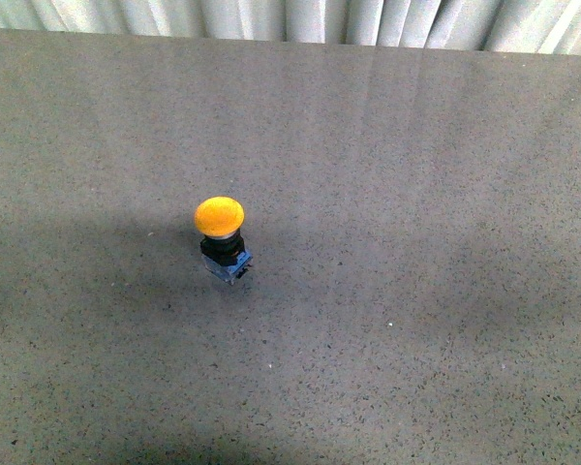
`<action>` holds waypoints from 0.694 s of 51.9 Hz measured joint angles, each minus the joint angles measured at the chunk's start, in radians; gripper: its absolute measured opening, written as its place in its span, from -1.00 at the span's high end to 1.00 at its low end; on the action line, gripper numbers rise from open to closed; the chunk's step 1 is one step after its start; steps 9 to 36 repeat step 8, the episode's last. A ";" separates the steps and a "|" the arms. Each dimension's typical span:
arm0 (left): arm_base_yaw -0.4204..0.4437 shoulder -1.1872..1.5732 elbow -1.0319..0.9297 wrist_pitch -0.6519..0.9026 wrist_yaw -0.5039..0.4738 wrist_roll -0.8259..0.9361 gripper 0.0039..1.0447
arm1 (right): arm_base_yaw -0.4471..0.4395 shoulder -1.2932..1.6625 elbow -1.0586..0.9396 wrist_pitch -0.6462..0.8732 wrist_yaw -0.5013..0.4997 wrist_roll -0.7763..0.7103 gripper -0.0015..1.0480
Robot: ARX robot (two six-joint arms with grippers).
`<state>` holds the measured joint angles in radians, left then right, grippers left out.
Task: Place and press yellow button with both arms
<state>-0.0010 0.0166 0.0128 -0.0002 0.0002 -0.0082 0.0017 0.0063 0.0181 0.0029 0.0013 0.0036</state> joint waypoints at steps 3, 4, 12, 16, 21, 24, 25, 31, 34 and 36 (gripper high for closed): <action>0.000 0.000 0.000 0.000 0.000 0.000 -0.83 | 0.000 0.000 0.000 0.000 0.000 0.000 -0.82; 0.000 0.000 0.000 0.000 0.000 0.000 -0.83 | 0.000 0.000 0.000 0.000 0.000 0.000 -0.82; 0.000 0.000 0.000 0.000 0.000 0.000 -0.83 | 0.000 0.000 0.000 0.000 0.000 0.000 -0.82; 0.000 0.000 0.000 0.000 0.000 0.000 -0.83 | 0.000 0.000 0.000 0.000 0.000 0.000 -0.82; 0.000 0.000 0.000 0.000 0.000 0.000 -0.83 | 0.000 0.000 0.000 0.000 0.000 0.000 -0.82; 0.000 0.000 0.000 0.000 0.000 0.000 -0.83 | 0.000 0.000 0.000 0.000 0.000 0.000 -0.82; 0.000 0.000 0.000 0.000 0.000 0.000 -0.83 | 0.000 0.000 0.000 0.000 0.000 0.000 -0.82; 0.000 0.000 0.000 0.000 0.000 0.000 -0.83 | 0.000 0.000 0.000 0.000 0.000 0.000 -0.82; 0.000 0.000 0.000 0.000 0.000 0.000 -0.83 | 0.000 0.000 0.000 0.000 0.000 0.000 -0.82; 0.000 0.000 0.000 0.000 0.000 0.000 -0.83 | 0.000 0.000 0.000 0.000 0.000 0.000 -0.82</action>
